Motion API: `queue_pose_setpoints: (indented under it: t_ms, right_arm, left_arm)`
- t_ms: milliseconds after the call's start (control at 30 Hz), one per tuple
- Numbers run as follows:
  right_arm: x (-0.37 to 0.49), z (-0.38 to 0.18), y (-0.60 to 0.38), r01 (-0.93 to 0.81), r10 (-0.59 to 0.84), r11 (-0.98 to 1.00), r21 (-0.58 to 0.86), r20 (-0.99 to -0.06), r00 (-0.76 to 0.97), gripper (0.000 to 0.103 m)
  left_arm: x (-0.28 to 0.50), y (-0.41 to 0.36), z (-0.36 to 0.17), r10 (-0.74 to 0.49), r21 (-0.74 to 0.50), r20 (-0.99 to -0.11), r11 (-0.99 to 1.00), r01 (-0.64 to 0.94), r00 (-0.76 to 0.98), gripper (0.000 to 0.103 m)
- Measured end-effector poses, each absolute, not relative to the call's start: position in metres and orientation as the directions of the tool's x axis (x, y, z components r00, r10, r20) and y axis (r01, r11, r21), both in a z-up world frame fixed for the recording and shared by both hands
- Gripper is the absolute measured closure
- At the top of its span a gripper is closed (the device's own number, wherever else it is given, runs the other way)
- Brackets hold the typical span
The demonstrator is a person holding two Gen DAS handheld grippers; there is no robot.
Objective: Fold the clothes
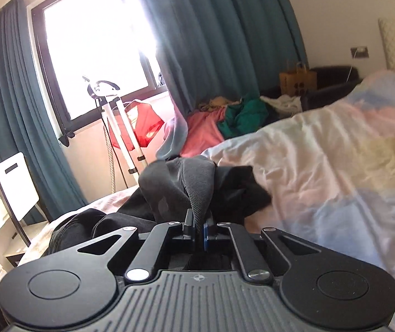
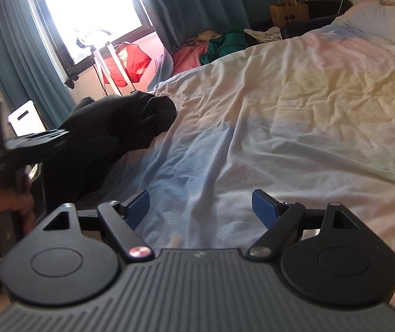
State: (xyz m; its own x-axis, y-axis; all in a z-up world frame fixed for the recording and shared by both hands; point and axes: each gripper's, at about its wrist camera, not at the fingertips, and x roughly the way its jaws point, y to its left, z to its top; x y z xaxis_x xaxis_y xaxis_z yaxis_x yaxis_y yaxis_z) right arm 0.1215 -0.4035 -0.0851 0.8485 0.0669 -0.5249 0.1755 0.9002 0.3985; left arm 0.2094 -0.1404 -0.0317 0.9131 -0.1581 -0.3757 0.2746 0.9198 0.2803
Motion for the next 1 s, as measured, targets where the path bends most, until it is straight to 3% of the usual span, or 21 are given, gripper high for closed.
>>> queue_pose_setpoints:
  t_ms: [167, 267, 433, 533, 600, 667, 833, 933, 967, 1000]
  right_arm:
    - [0.101, -0.074, -0.419, 0.177, 0.108, 0.849, 0.499, -0.49, 0.865, 0.02]
    - [0.09, -0.07, -0.427, 0.162, 0.142, 0.808, 0.567, -0.454, 0.88, 0.019]
    - [0.079, -0.069, -0.422, 0.073, 0.24, 0.754, 0.653, -0.376, 0.895, 0.022]
    - [0.082, -0.071, -0.408, 0.019, 0.302, 0.743, 0.669, -0.36, 0.883, 0.043]
    - [0.085, -0.075, -0.396, -0.011, 0.342, 0.735, 0.678, -0.356, 0.869, 0.069]
    - [0.095, -0.08, -0.383, -0.036, 0.393, 0.72, 0.693, -0.365, 0.844, 0.072]
    - [0.15, -0.074, -0.356, -0.051, 0.422, 0.754, 0.654, -0.423, 0.802, 0.069]
    - [0.196, -0.073, -0.353, -0.042, 0.422, 0.738, 0.674, -0.412, 0.808, 0.05]
    - [0.215, -0.074, -0.352, -0.028, 0.404, 0.744, 0.667, -0.416, 0.815, 0.034]
    - [0.235, -0.076, -0.351, -0.014, 0.385, 0.75, 0.661, -0.419, 0.822, 0.025]
  left_arm:
    - [0.099, -0.113, -0.023, -0.256, 0.2, -0.438, 0.907, 0.371, 0.862, 0.098]
    - [0.057, -0.092, -0.042, -0.25, 0.151, -0.515, 0.915, 0.374, 0.82, 0.098]
    - [0.036, -0.061, -0.063, -0.217, 0.042, -0.567, 0.956, 0.29, 0.795, 0.098]
    - [0.036, -0.049, -0.062, -0.233, -0.066, -0.549, 0.97, 0.236, 0.803, 0.098]
    - [0.039, -0.043, -0.066, -0.248, -0.166, -0.556, 0.968, 0.187, 0.794, 0.098]
    - [0.04, -0.039, -0.073, -0.256, -0.235, -0.566, 0.961, 0.144, 0.784, 0.097]
    - [0.045, -0.03, -0.078, -0.277, -0.283, -0.555, 0.95, 0.134, 0.784, 0.097]
    - [0.048, -0.026, -0.082, -0.298, -0.3, -0.537, 0.942, 0.152, 0.789, 0.097]
    - [0.05, -0.027, -0.084, -0.308, -0.299, -0.532, 0.94, 0.165, 0.789, 0.097]
    - [0.051, -0.029, -0.086, -0.317, -0.296, -0.527, 0.938, 0.179, 0.788, 0.097]
